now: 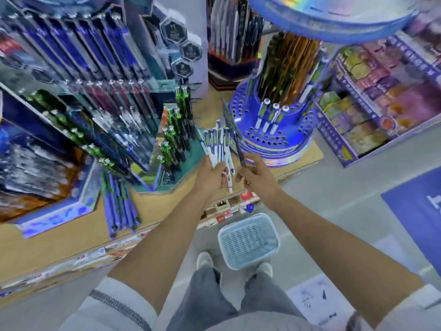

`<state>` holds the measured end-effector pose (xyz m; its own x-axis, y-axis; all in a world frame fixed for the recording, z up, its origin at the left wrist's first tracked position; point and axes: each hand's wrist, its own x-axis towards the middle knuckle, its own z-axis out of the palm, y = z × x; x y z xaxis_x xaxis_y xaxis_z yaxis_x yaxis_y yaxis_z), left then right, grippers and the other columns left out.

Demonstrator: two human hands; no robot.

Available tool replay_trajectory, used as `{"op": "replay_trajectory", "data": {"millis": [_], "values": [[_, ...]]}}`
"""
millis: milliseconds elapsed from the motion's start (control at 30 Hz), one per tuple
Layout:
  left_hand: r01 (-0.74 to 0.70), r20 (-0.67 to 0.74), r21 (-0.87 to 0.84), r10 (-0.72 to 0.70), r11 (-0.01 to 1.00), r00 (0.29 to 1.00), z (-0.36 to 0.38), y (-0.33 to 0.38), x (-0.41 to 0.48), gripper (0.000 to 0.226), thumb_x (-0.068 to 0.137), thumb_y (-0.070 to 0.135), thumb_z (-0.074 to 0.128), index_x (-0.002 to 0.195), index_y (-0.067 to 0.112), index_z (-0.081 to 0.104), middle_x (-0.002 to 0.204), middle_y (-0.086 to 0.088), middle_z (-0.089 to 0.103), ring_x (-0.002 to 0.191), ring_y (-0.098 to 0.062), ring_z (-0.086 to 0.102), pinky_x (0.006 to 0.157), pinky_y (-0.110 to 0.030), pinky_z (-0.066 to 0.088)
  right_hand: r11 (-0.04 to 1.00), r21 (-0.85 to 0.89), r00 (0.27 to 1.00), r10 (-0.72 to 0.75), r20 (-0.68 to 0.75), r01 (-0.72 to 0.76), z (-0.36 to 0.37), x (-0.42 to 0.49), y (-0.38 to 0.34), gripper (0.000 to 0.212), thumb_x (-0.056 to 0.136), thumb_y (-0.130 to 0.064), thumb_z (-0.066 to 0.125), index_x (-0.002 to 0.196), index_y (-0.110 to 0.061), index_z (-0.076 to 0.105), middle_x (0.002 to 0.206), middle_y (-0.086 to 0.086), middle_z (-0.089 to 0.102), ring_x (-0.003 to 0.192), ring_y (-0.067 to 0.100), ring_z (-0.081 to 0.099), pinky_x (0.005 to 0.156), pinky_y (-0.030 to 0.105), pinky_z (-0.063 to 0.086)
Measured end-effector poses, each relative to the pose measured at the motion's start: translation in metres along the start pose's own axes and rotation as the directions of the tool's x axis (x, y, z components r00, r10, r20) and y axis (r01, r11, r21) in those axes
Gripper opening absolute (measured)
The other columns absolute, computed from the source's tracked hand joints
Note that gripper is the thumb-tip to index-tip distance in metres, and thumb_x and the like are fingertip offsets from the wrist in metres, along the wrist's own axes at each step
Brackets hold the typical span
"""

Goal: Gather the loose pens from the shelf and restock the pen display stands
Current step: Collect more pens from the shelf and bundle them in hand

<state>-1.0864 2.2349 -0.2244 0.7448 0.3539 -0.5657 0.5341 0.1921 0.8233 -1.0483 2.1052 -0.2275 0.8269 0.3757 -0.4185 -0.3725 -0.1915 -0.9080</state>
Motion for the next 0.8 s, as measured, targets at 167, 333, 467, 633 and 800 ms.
{"op": "replay_trajectory", "data": {"millis": [167, 333, 467, 633, 800], "values": [[-0.081, -0.123, 0.148, 0.1, 0.986, 0.987, 0.012, 0.004, 0.015, 0.027, 0.098, 0.01, 0.046, 0.125, 0.009, 0.042, 0.1, -0.008, 0.056, 0.079, -0.02, 0.054, 0.065, -0.029, 0.045, 0.998, -0.056, 0.997, 0.029, 0.073, -0.025, -0.007, 0.019, -0.007, 0.022, 0.098, -0.007, 0.052, 0.113, -0.022, 0.045, 0.067, 0.006, 0.065, 0.041, 0.008, 0.043, 0.042, 0.019, 0.033], [-0.197, -0.136, 0.366, 0.261, 0.91, 0.956, 0.014, 0.006, 0.026, 0.06, 0.089, 0.009, 0.058, 0.144, 0.008, 0.032, 0.134, -0.014, 0.051, 0.12, -0.032, 0.052, 0.104, -0.04, 0.042, 0.997, -0.047, 0.994, 0.066, 0.088, -0.062, -0.004, 0.035, -0.014, 0.03, 0.097, -0.008, 0.055, 0.125, -0.012, 0.045, 0.087, 0.002, 0.066, 0.042, 0.005, 0.045, 0.044, 0.018, 0.038], [-0.197, -0.101, 0.394, 0.255, 0.898, 0.962, 0.004, 0.005, 0.03, 0.054, 0.088, 0.017, 0.061, 0.138, 0.014, 0.04, 0.125, -0.011, 0.058, 0.109, -0.033, 0.059, 0.094, -0.045, 0.048, 0.995, -0.067, 0.992, 0.076, 0.103, -0.069, 0.006, 0.046, -0.015, 0.027, 0.098, -0.013, 0.055, 0.124, -0.006, 0.053, 0.095, 0.0, 0.062, 0.054, 0.005, 0.051, 0.051, 0.016, 0.044], [-0.198, -0.036, 0.468, 0.242, 0.862, 0.97, -0.01, 0.005, 0.021, 0.063, 0.093, 0.03, 0.059, 0.148, 0.028, 0.029, 0.121, 0.009, 0.055, 0.092, -0.027, 0.065, 0.084, -0.04, 0.052, 0.997, -0.037, 0.994, 0.074, 0.082, -0.072, 0.013, 0.052, -0.016, 0.016, 0.099, -0.01, 0.052, 0.112, -0.007, 0.059, 0.081, 0.0, 0.065, 0.056, 0.007, 0.057, 0.052, 0.016, 0.044], [-0.253, -0.017, 0.542, 0.311, 0.802, 0.95, -0.019, -0.002, 0.022, 0.062, 0.091, 0.027, 0.062, 0.146, 0.023, 0.036, 0.144, -0.001, 0.044, 0.102, -0.028, 0.063, 0.091, -0.041, 0.05, 0.995, 0.012, 0.994, 0.101, 0.047, -0.102, 0.018, 0.055, -0.016, 0.016, 0.1, -0.01, 0.049, 0.111, -0.009, 0.06, 0.085, -0.003, 0.07, 0.064, 0.007, 0.067, 0.058, 0.018, 0.051]]}}
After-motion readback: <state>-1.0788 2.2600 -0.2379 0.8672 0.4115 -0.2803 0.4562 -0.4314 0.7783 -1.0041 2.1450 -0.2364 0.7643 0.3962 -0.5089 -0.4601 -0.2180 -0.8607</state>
